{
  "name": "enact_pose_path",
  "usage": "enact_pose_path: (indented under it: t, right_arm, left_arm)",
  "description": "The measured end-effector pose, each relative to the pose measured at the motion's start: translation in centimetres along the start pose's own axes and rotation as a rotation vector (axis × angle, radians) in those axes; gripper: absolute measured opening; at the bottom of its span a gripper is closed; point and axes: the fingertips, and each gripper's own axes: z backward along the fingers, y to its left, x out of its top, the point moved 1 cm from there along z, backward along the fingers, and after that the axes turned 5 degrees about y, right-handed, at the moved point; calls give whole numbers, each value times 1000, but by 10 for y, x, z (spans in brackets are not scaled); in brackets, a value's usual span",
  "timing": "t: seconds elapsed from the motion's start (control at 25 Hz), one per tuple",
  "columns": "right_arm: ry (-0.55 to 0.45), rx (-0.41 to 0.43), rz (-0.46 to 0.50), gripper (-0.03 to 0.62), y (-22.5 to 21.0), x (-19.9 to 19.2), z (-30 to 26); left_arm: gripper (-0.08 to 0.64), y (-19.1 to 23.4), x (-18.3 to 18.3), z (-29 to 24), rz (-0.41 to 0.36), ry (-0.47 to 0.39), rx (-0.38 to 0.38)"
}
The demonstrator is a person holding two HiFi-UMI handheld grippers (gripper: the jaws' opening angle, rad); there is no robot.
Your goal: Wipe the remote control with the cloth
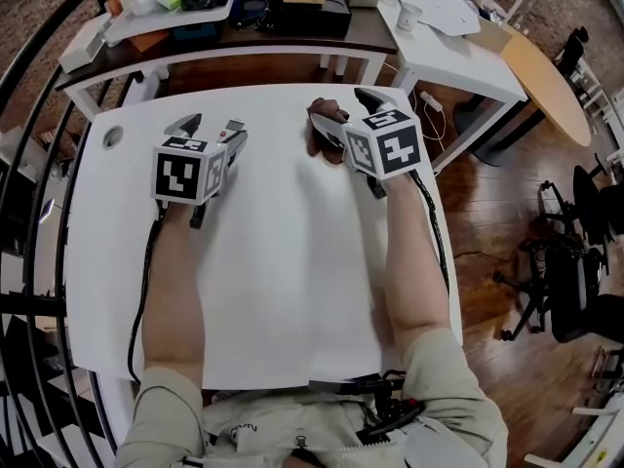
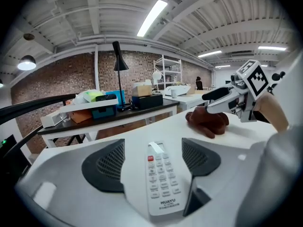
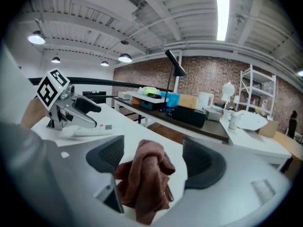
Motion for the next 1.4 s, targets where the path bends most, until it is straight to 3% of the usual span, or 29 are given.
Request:
enact_pose_path:
  t: [0.28,0.48,0.84,1.0,1.28,1.4]
  right_arm:
    - [78,33,8,385,3,-20,-14]
    - [129,68,-8,385,6,-36,-21]
    - [212,126,0,374,18,-56,-32]
    - [213,135,-3,331,20,-58,-34]
    - [215,99,30,170,16,-59,-32]
    - [215,86,33,133,15,-59,-32]
  left_arm:
    - [373,4,-23,-16,-26,119,13]
    - [374,-2,-34,-24,-21,174,-36]
    - [331,-8,-33,-25,-50,194,-67]
    - [262,-14,-34,-24,-76,204,-87]
    - [252,-16,-33,-23,-89,197,-80]
    - [247,-15,-34,-22,-86,191,-68]
